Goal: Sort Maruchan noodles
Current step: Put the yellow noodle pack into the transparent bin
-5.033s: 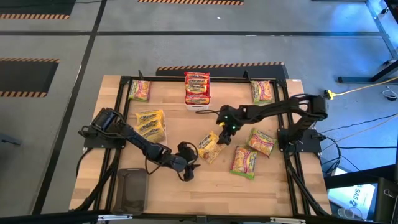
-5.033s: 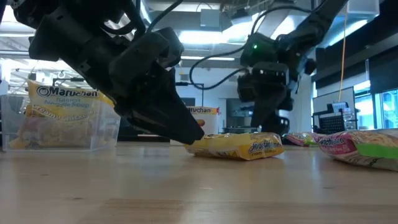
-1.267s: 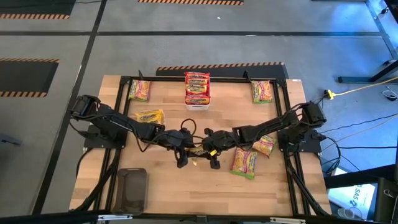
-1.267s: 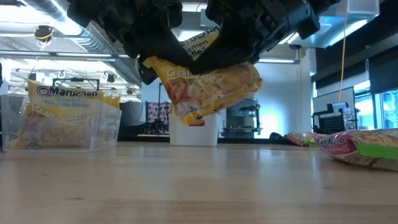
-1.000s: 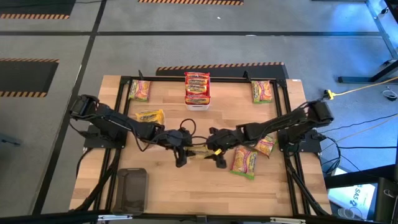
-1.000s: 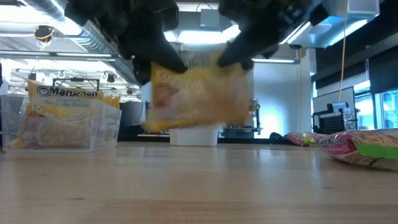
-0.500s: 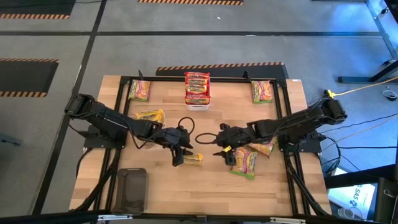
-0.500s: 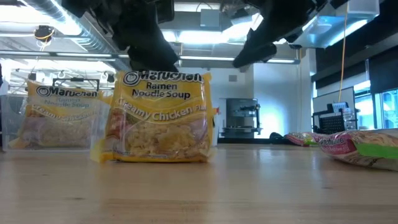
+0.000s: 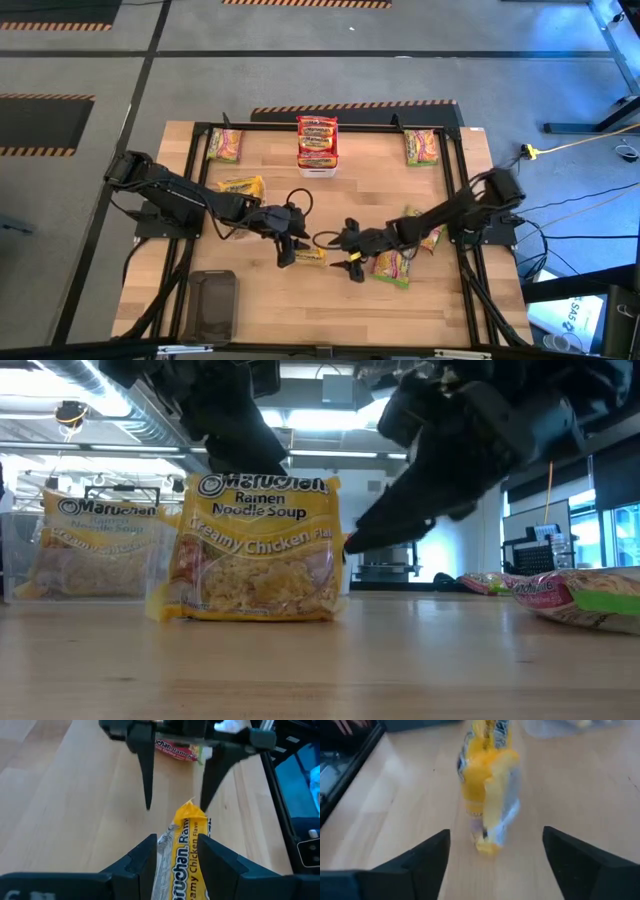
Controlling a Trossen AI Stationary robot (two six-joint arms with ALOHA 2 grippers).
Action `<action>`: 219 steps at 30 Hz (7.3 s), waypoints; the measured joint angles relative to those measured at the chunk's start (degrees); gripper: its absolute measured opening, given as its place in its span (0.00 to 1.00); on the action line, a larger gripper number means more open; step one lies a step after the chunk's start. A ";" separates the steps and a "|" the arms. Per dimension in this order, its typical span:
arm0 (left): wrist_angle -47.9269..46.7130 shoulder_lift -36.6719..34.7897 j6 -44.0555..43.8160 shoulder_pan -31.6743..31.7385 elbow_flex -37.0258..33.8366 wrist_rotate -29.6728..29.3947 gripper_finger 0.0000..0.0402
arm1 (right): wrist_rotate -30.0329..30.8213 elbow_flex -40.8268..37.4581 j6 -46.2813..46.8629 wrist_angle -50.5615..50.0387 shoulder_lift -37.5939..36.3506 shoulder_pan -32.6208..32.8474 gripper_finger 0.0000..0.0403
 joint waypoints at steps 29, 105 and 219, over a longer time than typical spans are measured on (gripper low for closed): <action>0.71 0.00 1.16 0.00 0.00 -0.04 0.33 | 7.73 8.67 -5.24 25.68 20.98 0.48 0.31; -50.93 -31.98 -12.54 -1.94 1.05 -11.28 0.28 | 9.13 0.51 -4.41 -27.39 -17.77 2.74 0.67; -75.83 -5.66 -46.60 -14.53 7.39 -10.29 0.00 | 12.67 4.57 10.46 -43.71 -18.93 15.15 0.67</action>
